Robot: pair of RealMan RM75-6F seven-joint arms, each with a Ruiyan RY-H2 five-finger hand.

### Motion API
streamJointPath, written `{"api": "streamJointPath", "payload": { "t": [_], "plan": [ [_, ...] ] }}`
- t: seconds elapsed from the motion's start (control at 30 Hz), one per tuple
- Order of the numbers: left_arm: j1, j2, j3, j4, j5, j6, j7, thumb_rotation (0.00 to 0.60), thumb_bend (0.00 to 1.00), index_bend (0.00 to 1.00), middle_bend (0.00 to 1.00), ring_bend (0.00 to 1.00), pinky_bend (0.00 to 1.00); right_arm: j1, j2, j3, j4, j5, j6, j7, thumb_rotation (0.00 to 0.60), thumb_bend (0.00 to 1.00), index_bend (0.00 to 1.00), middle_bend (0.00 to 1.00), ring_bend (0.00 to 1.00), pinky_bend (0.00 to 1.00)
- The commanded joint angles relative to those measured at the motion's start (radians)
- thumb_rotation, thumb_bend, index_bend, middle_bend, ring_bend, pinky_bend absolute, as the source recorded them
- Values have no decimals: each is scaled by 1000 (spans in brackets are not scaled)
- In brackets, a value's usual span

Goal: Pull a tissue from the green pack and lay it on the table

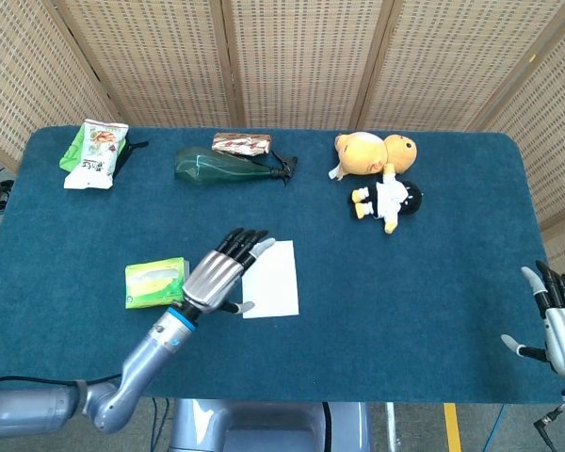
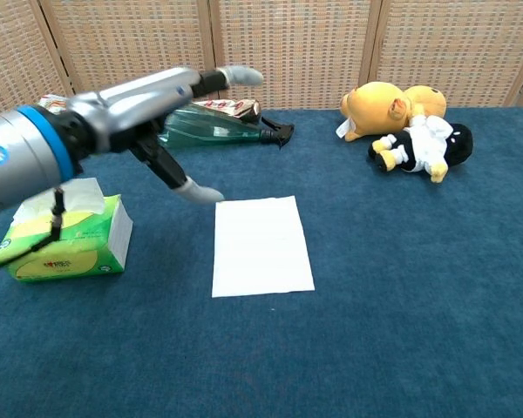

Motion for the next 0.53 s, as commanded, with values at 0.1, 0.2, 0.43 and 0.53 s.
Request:
{"api": "streamJointPath", "payload": {
  "t": [0.1, 0.2, 0.43, 0.53],
  "plan": [
    [156, 335, 44, -90, 166, 168, -193, 600, 0, 0, 0, 0, 0, -3, 0, 0, -8, -3, 9, -13, 600, 0, 0, 0, 0, 0],
    [235, 476, 96, -87, 188, 207, -251, 600, 0, 0, 0, 0, 0, -4, -1, -2, -13, -7, 13, -23, 600, 0, 0, 0, 0, 0],
    [390, 541, 151, 24, 188, 350, -315, 600, 0, 0, 0, 0, 0, -3, -3, -4, -23, -15, 17, -42, 600, 0, 0, 0, 0, 0],
    [467, 505, 178, 109, 206, 424, -399, 600, 0, 0, 0, 0, 0, -1, -5, -6, -29, -19, 17, -54, 600, 0, 0, 0, 0, 0]
  ]
}}
